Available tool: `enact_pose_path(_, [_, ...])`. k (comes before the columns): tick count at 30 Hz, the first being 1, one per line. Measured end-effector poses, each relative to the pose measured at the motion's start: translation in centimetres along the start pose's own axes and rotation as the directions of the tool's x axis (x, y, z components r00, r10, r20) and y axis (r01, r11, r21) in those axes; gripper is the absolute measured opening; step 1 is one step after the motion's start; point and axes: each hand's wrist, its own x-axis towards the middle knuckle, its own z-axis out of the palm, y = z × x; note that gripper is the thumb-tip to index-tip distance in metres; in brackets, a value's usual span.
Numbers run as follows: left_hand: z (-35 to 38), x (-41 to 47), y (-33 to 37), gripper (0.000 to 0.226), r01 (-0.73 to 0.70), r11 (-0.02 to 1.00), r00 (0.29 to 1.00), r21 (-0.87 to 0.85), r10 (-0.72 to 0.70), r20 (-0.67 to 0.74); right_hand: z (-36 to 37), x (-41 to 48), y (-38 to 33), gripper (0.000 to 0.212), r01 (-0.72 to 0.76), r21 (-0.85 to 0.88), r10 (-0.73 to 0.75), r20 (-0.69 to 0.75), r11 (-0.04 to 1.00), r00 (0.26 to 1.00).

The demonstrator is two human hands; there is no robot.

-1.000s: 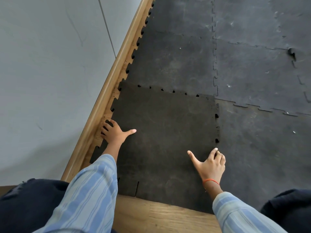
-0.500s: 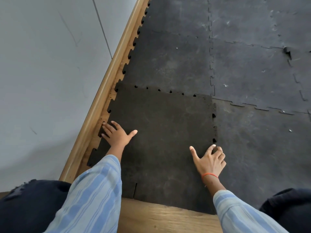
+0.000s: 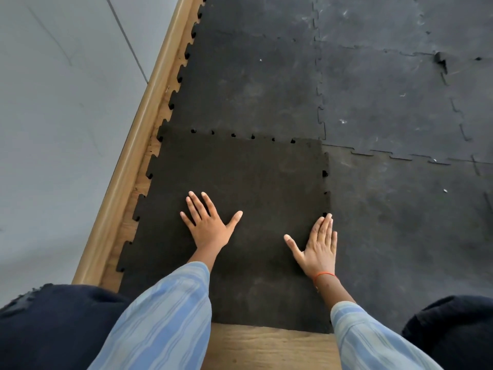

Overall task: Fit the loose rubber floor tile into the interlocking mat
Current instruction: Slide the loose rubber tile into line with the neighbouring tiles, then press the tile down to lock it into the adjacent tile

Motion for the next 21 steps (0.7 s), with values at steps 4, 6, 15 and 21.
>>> enact_pose_path(4, [0.2,0.1,0.2,0.113,0.013,1.0,1.0,0.01,-0.013,-0.011,-1.3,2.3,-0.8,0.116,-0.047,0.078,0.051,-0.045,0.996,0.998])
enact_pose_path(6, [0.4,0.2,0.2,0.113,0.012,1.0,0.999,0.005,-0.012,-0.03,-2.3,4.5,-0.9,0.112,-0.057,0.099,0.062,-0.046,0.993,0.997])
enact_pose_path(15, [0.8,0.3,0.2,0.113,0.011,1.0,0.999,0.015,-0.01,-0.041,-2.6,6.7,-0.5,0.113,-0.077,-0.023,0.077,0.018,0.997,0.997])
enact_pose_path(21, [0.6,0.5,0.2,0.115,0.008,1.0,1.0,0.013,-0.008,-0.008,-1.1,2.5,1.3,0.09,-0.107,0.054,0.109,-0.04,0.993,0.993])
